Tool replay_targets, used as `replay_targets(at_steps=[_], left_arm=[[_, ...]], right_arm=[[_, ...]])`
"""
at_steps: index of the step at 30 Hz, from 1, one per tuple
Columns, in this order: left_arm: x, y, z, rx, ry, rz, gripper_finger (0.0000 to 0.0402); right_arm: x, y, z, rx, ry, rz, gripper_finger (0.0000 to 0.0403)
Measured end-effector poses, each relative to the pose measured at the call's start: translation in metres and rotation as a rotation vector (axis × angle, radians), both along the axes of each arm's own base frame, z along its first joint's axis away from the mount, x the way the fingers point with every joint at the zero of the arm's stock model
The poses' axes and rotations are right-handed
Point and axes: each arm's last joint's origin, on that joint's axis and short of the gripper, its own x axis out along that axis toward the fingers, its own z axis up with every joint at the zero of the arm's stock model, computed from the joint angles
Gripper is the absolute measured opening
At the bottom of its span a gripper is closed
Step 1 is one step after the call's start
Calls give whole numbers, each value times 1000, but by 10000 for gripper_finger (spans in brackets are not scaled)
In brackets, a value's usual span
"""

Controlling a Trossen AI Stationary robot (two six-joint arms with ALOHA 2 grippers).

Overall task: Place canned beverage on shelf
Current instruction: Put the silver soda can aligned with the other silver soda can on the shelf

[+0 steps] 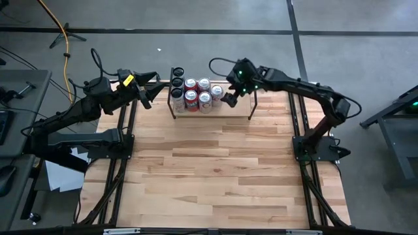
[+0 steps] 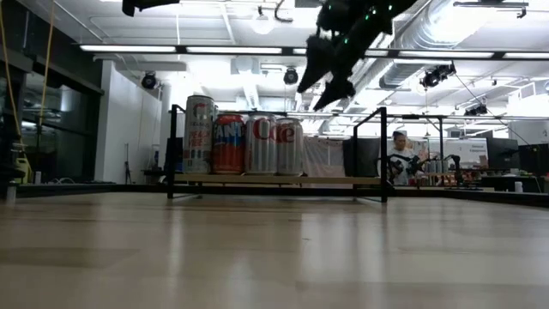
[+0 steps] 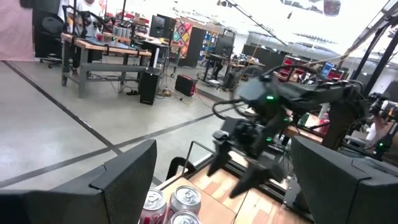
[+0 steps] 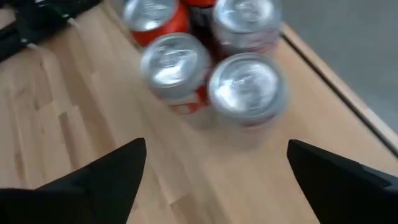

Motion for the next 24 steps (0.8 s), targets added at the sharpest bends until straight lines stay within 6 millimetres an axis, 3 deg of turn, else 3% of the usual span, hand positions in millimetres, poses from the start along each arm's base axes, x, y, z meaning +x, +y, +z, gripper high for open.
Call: replay_targets(at_steps=[3, 6, 9, 12, 13, 18, 24], left_arm=[[0, 0, 0, 0, 0, 0, 325], [0, 0, 0, 0, 0, 0, 325], [0, 0, 0, 1, 0, 0, 325], [0, 0, 0, 1, 1, 0, 325], [0, 0, 0, 1, 1, 0, 325], [0, 0, 0, 1, 1, 0, 325], [1, 0, 0, -6, -2, 0, 325]], right_arm=[[6, 19, 4, -17, 10, -2, 354], [18, 39, 2, -93, 44, -43, 289], [31, 52, -10, -161, 74, -54, 180], [37, 55, -31, -157, 105, -40, 47], [36, 54, -38, -154, 114, -41, 25], [27, 46, -64, -108, 105, -122, 17], [33, 43, -71, -68, -45, -119, 3]])
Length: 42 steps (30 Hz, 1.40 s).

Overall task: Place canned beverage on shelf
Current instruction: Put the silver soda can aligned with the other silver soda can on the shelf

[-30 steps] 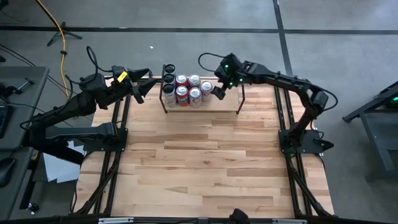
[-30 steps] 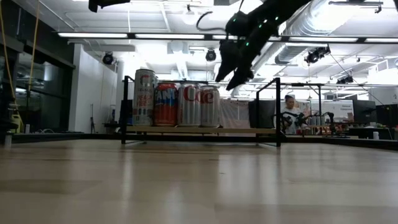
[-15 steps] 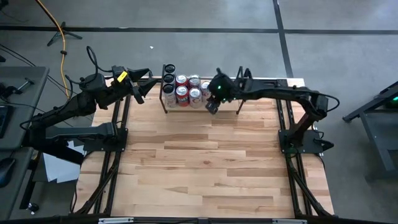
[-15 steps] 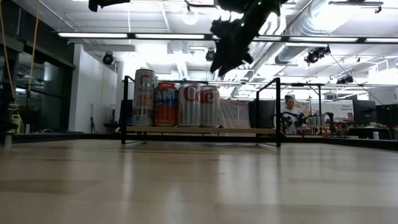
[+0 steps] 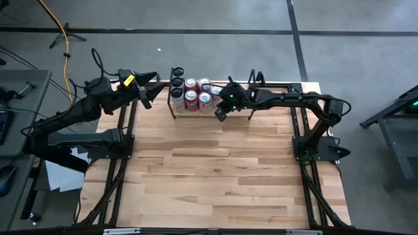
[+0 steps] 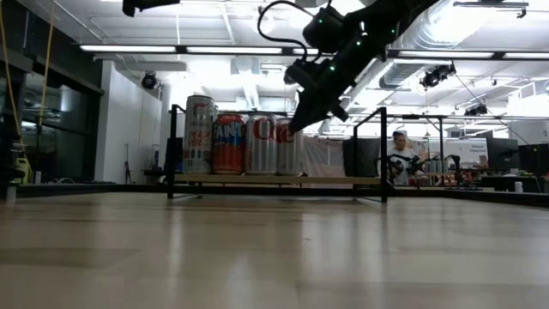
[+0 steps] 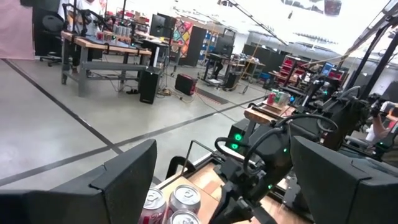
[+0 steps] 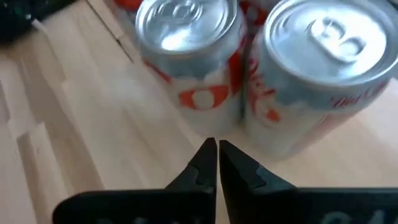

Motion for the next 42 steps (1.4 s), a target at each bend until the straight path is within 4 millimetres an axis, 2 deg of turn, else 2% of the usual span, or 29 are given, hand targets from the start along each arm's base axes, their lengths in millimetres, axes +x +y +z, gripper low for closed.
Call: replay_targets(at_steps=[9, 19, 33, 42], left_arm=[[1, 0, -1, -8, 0, -1, 325], [1, 0, 0, -24, -12, -1, 325], [1, 0, 0, -24, -12, -2, 325], [1, 0, 0, -14, -5, -1, 325]], right_arm=[[3, -9, 6, -37, -73, -32, 0], [4, -19, 0, -47, -79, -61, 0], [-8, -42, 0, -76, -58, -137, 0], [-10, -54, 4, -102, -107, -166, 0]])
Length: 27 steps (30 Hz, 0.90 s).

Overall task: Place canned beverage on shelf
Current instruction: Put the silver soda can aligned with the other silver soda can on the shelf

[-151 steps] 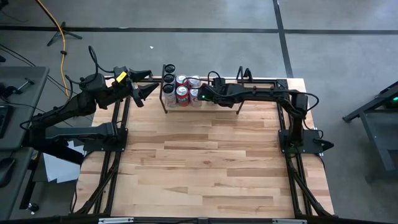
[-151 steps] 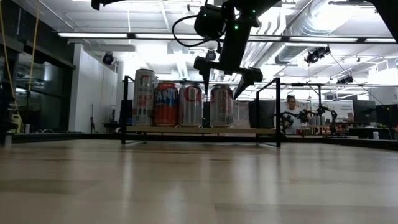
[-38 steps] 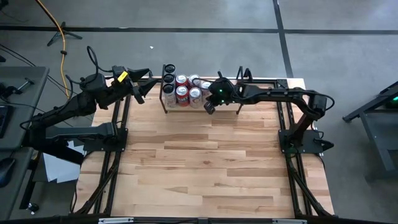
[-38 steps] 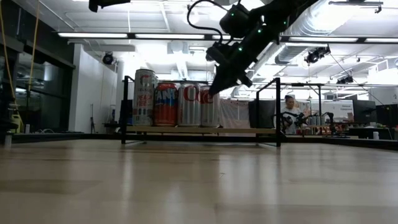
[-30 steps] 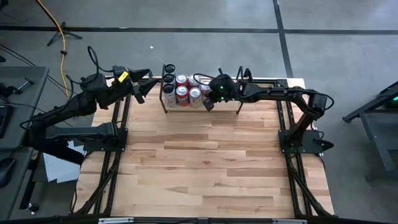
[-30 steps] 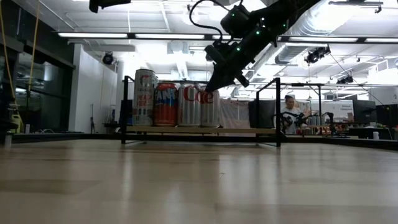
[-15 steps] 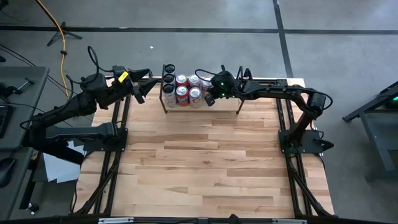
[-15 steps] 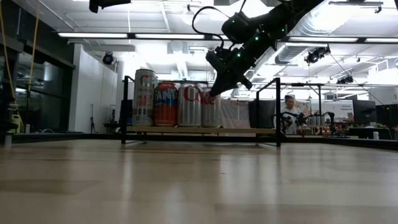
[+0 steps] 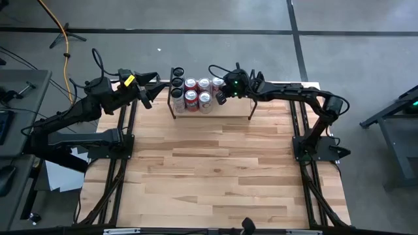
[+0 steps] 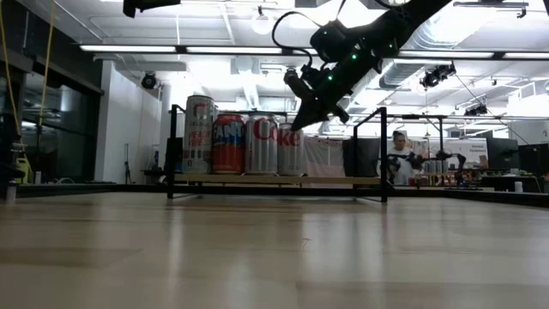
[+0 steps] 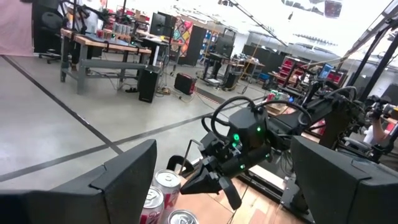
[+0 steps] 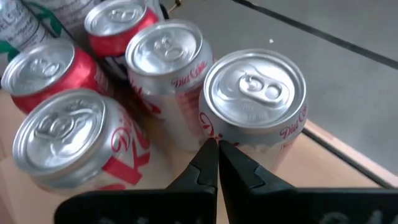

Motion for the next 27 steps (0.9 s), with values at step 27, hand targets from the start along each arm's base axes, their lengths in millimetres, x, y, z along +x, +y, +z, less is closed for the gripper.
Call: replay_targets(at_steps=[27], left_arm=[[0, 0, 0, -10, -7, 0, 325]], right_arm=[[-2, -16, 10, -87, -89, -20, 0]])
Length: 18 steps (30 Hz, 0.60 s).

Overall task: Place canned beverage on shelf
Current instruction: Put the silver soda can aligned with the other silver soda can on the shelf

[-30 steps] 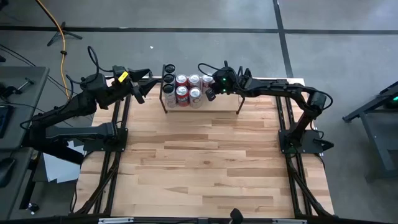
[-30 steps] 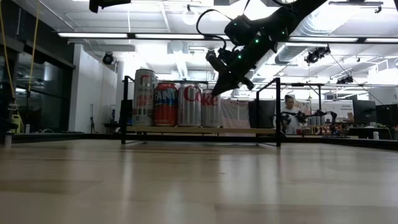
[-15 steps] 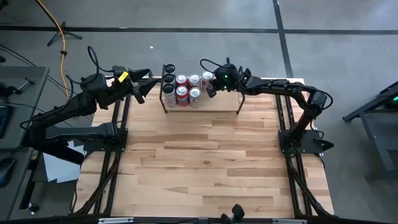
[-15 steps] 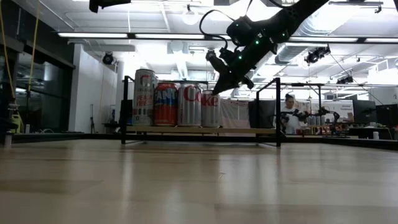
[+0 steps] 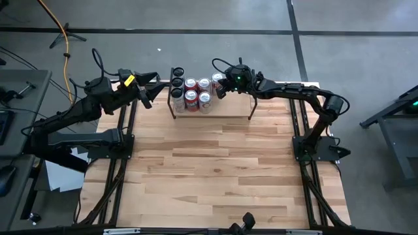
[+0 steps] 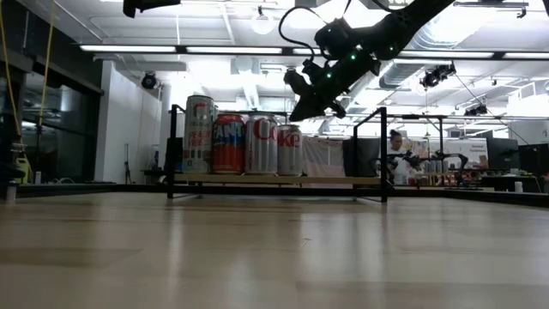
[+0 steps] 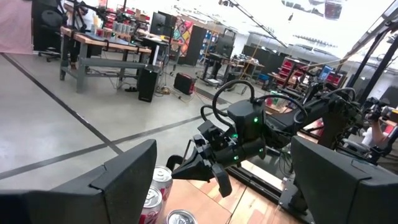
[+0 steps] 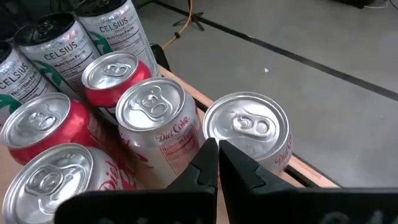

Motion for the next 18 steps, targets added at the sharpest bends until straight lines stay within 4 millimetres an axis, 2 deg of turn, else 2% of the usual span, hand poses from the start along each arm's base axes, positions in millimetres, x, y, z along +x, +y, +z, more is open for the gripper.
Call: replay_targets(at_steps=[3, 7, 11, 14, 18], left_arm=[[0, 0, 0, 0, 0, 0, 325], [0, 0, 0, 0, 0, 0, 325], [0, 0, 0, 0, 0, 0, 325], [1, 0, 0, -1, 3, 0, 325], [1, 1, -1, -2, 4, 3, 325]], right_arm=[[-1, 1, 2, 17, -8, -4, 0], [-13, 5, 19, 37, -27, -33, 0], [-25, 10, 25, 29, 54, -103, 0], [-27, 10, 21, 73, 71, -144, 0], [-17, 4, -2, 159, 55, -199, 0]])
